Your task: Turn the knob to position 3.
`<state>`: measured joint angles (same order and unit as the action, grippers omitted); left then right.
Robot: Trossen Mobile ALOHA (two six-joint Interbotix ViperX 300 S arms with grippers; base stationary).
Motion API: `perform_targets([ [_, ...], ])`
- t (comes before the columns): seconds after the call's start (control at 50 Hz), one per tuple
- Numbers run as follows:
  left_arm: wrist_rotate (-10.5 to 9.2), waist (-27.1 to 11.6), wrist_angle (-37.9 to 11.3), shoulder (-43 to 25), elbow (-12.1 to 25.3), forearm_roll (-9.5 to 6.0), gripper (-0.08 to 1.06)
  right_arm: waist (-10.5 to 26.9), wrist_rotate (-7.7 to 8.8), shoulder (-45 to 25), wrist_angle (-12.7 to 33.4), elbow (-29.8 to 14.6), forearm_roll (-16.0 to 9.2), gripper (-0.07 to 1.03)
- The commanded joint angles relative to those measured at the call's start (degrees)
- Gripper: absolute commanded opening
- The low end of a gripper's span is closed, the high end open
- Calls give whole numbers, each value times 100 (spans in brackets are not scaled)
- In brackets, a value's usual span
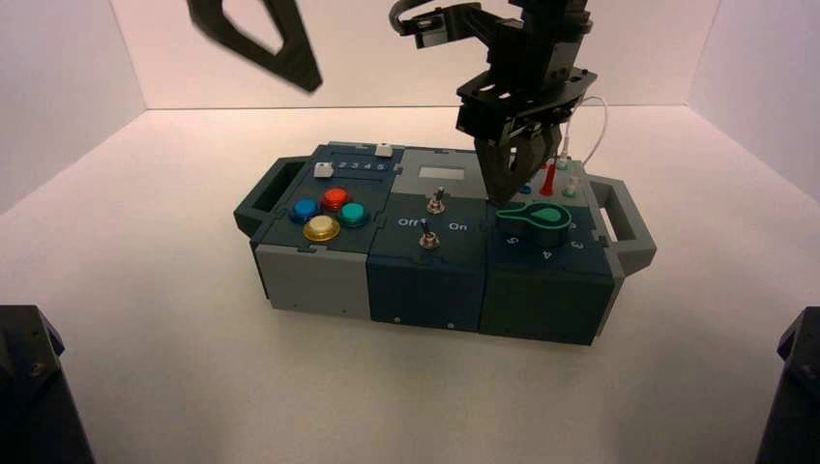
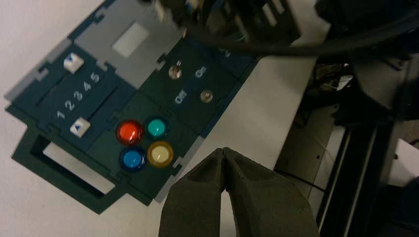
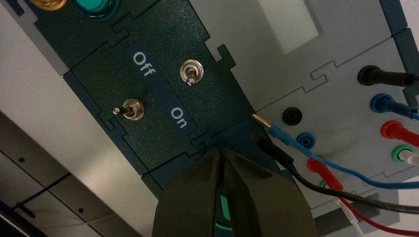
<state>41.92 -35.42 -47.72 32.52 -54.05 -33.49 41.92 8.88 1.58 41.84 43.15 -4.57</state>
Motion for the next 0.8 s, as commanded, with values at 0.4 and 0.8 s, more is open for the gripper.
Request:
perform_targets([
  [0.4,-62,-18,967,668,-756,-70,-3,35,0,-114,-237,-62,18,-2],
  [0.8,-35,-9,765,642,-633,-88,-3,35,0,-105,0,-44,-35,-2],
])
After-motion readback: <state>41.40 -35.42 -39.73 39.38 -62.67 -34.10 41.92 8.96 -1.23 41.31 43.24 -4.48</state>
